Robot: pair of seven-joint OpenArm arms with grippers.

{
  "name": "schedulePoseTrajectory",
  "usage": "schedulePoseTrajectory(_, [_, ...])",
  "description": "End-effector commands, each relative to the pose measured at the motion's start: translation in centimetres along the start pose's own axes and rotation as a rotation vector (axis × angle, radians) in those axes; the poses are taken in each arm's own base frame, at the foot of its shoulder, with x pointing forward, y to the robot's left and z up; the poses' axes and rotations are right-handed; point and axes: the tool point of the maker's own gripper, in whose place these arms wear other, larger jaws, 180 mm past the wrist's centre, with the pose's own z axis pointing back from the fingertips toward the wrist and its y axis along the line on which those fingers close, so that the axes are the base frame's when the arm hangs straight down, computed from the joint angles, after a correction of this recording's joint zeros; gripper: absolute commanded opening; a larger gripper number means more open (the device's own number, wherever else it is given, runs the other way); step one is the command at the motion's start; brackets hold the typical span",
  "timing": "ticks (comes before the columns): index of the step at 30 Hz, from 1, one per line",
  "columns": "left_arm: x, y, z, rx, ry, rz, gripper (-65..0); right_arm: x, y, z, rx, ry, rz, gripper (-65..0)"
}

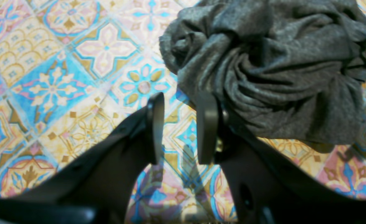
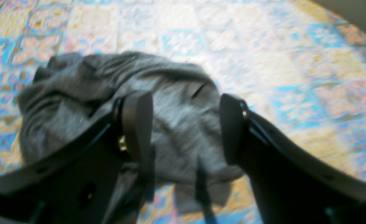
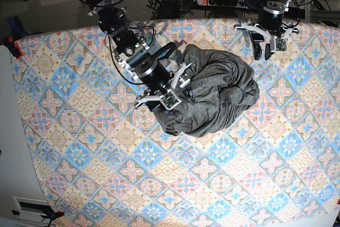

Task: Layout the t-shirt on the table in an organized manner, then fold the t-shirt properly
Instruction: 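Reach the right gripper to the crumpled grey t-shirt and grasp it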

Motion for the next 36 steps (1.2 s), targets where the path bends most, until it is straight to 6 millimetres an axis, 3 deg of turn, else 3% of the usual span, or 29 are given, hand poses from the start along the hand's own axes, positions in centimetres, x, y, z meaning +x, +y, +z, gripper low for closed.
schedulePoseTrajectory(1, [0.8, 0.0, 0.3, -0.002, -0.031, -0.006, -46.9, 0.6, 0.1, -0.1, 0.005, -0.024, 0.000, -32.0])
schedulePoseTrajectory(8, [0.8, 0.0, 0.3, -0.001, -0.030, -0.004, -46.9, -1.7, 3.5, -0.4, 0.093, 0.036, 0.021, -32.1])
schedulePoseTrajectory(15, [0.7, -0.1, 0.3, -0.005, -0.029, -0.002, -46.9, -6.0, 6.5, -0.4, 0.174, 0.146, 0.042, -32.1])
schedulePoseTrajectory(18, [0.7, -0.1, 0.3, -0.005, -0.029, -0.002, -46.9, -7.7, 6.7, -0.6, 0.179, 0.190, 0.037, -32.1])
schedulePoseTrajectory(28, [0.7, -0.2, 0.3, -0.006, -0.027, -0.002, -46.9, -6.7, 6.4, -0.7, 0.171, 0.145, 0.032, -32.1])
schedulePoseTrajectory(33, [0.7, -0.2, 0.3, -0.006, -0.029, -0.002, -46.9, -7.1, 6.5, -0.8, 0.175, 0.156, 0.033, -32.3])
schedulePoseTrajectory(35, [0.7, -0.2, 0.3, -0.006, -0.029, -0.002, -46.9, -7.1, 6.6, -0.8, 0.176, 0.156, 0.033, -36.3])
schedulePoseTrajectory(36, [0.8, -0.2, 0.2, -0.006, -0.030, -0.002, -46.9, -7.1, 6.7, -0.7, 0.178, 0.156, 0.034, -41.8])
